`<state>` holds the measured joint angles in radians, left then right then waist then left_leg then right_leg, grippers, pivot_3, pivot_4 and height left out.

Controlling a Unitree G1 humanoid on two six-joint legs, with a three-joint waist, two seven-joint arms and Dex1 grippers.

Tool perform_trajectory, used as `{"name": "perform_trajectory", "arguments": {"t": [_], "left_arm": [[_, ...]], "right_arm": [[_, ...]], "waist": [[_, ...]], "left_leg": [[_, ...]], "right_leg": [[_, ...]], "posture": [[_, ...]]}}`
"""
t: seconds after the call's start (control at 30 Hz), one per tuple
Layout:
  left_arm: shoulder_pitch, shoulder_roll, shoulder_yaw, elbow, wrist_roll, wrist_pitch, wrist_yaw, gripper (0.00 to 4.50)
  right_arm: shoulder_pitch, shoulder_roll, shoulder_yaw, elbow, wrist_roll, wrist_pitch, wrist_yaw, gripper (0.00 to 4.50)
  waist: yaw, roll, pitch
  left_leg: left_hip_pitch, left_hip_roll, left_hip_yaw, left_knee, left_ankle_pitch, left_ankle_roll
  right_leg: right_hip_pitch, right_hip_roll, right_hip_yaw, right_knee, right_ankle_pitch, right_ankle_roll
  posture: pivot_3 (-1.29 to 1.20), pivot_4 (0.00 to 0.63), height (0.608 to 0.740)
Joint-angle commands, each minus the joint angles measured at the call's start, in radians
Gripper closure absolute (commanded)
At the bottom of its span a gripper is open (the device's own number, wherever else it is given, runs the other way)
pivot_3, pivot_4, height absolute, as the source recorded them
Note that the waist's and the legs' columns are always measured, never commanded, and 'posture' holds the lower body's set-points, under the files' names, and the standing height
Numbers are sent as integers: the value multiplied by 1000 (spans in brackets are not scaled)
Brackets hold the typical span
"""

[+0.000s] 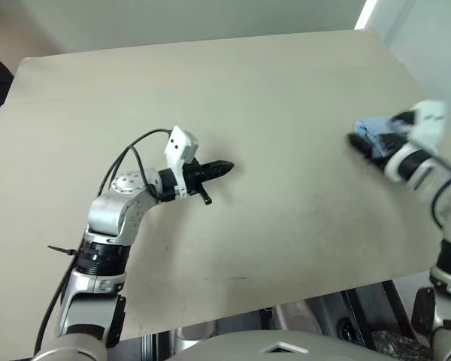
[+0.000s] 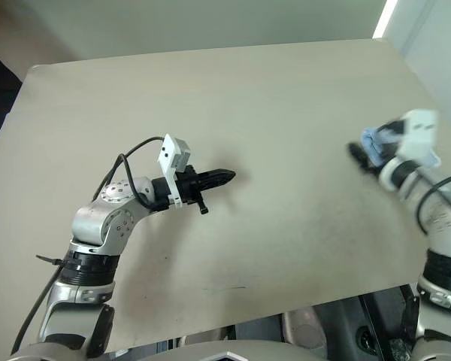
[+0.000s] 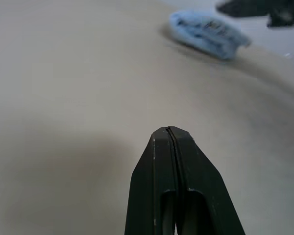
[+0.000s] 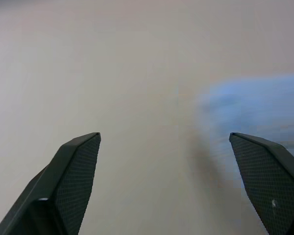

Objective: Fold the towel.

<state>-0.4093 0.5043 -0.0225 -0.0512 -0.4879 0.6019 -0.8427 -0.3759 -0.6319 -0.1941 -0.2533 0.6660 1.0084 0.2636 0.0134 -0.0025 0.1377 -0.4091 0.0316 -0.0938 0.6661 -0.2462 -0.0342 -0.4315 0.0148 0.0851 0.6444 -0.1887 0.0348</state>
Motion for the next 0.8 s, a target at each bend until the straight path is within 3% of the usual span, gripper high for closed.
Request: {"name": "perform_trajectory", "arguments": {"t": [0.03, 0.13, 0.2, 0.8], "left_arm": [[11, 23, 32, 3, 14, -37, -6, 4500], [42, 64, 85, -2, 2, -38, -14, 4500], [51, 77, 102, -5, -3, -38, -19, 4500], [53, 75, 106, -7, -1, -37, -22, 4500]], "right_arm": [[2, -42, 49, -38, -44, -86, 111, 38], [63, -103, 163, -43, -102, -214, 301, 38], [76, -113, 184, -35, -114, -255, 354, 38], [80, -92, 174, -18, -168, -286, 412, 38]], "waist": [[1, 0, 0], [10, -1, -1], [10, -2, -1], [9, -2, -1]], "left_leg": [[-1, 0, 0, 1, 0, 0], [-2, 0, 0, 1, 0, 0], [-1, 1, 0, 1, 0, 0], [-1, 0, 0, 2, 1, -1]], "right_leg": [[0, 0, 0, 0, 0, 0], [1, -1, 0, -1, 0, 1], [1, 0, 0, -1, -2, -1], [1, 0, 0, -1, 1, -11]], "posture": [[0, 150, 740], [0, 150, 740], [0, 150, 740], [0, 150, 740]]}}
